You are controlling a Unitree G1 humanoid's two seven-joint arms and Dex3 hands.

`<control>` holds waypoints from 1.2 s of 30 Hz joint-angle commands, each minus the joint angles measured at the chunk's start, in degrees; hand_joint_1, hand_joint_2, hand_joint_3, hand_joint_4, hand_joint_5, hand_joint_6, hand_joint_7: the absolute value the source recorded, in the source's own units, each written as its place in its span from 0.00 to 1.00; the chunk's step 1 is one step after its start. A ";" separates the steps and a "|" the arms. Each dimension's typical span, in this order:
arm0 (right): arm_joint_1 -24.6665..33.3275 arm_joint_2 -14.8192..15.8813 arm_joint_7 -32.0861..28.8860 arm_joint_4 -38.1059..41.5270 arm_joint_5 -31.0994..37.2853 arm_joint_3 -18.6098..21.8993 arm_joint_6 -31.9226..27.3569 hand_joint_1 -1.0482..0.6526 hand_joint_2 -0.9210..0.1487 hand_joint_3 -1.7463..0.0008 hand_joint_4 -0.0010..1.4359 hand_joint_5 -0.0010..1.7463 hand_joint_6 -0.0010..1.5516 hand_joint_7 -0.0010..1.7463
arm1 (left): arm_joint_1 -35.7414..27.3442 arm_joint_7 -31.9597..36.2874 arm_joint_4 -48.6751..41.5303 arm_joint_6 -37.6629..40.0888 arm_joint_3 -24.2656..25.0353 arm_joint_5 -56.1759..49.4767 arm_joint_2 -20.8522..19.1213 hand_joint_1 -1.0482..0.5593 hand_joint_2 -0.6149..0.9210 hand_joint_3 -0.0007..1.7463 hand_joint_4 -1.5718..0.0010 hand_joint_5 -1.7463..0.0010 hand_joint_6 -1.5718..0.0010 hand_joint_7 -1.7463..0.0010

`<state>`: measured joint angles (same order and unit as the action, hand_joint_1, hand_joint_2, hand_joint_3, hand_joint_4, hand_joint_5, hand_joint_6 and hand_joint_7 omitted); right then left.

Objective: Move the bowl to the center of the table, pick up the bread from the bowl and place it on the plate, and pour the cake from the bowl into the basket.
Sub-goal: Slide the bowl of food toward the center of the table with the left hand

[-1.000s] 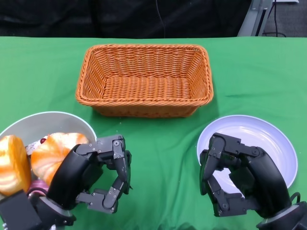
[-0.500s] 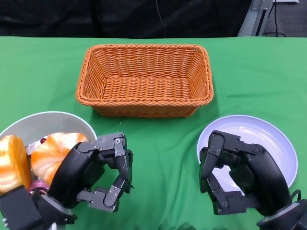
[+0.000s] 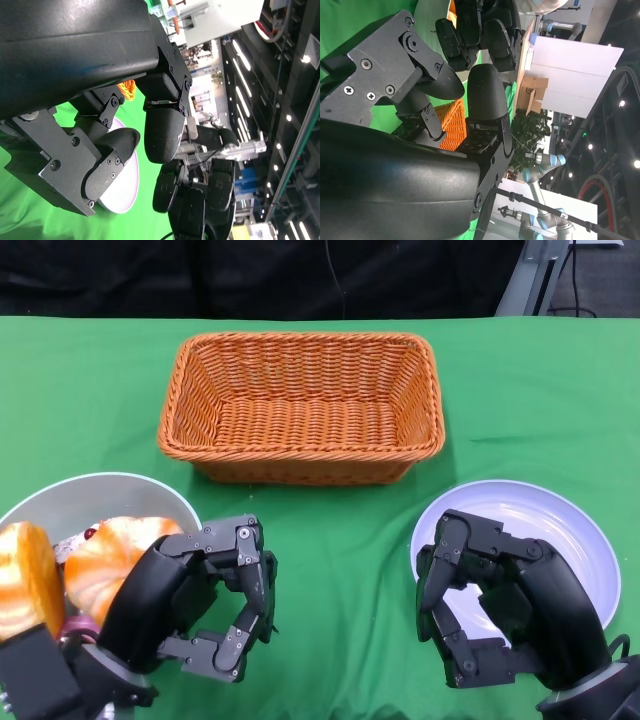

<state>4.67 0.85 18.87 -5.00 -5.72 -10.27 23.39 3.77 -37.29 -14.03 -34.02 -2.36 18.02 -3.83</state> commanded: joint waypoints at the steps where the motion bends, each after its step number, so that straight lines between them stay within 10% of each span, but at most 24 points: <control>1: 0.33 0.25 -0.29 0.07 -0.46 0.17 0.08 0.57 0.46 0.20 0.60 1.00 0.44 0.95 | 1.31 -2.28 4.79 1.51 0.76 2.01 -3.40 0.64 0.66 0.81 0.43 0.09 0.47 0.20; 6: -0.05 -0.03 -0.24 1.08 -0.63 0.20 0.56 0.57 0.46 0.21 0.61 1.00 0.44 0.95 | 0.83 -0.45 12.94 5.15 2.12 0.65 -7.28 0.51 0.71 0.59 0.44 0.30 0.41 0.53; 13: -0.06 -0.04 -0.24 1.13 -0.58 0.22 0.60 0.57 0.46 0.21 0.61 1.00 0.44 0.94 | 0.49 -0.10 14.25 6.53 2.20 0.61 -7.50 0.50 0.73 0.56 0.45 0.32 0.39 0.59; 17: -0.62 -0.64 -0.90 2.88 0.15 0.25 1.97 0.56 0.47 0.21 0.61 1.00 0.45 0.94 | 1.14 -1.93 21.12 11.02 7.92 7.51 -13.31 0.40 0.97 0.14 0.51 0.78 0.52 0.91; 36: -1.11 -0.62 -1.09 4.93 0.39 0.39 3.62 0.56 0.45 0.24 0.61 1.00 0.44 0.95 | 5.77 8.29 9.63 16.33 20.95 7.42 -14.51 0.25 1.00 0.14 0.66 0.99 0.68 1.00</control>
<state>3.89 -0.15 18.07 -0.47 -5.40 -10.23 26.30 8.79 -30.66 -2.70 -16.86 17.44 26.66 -18.54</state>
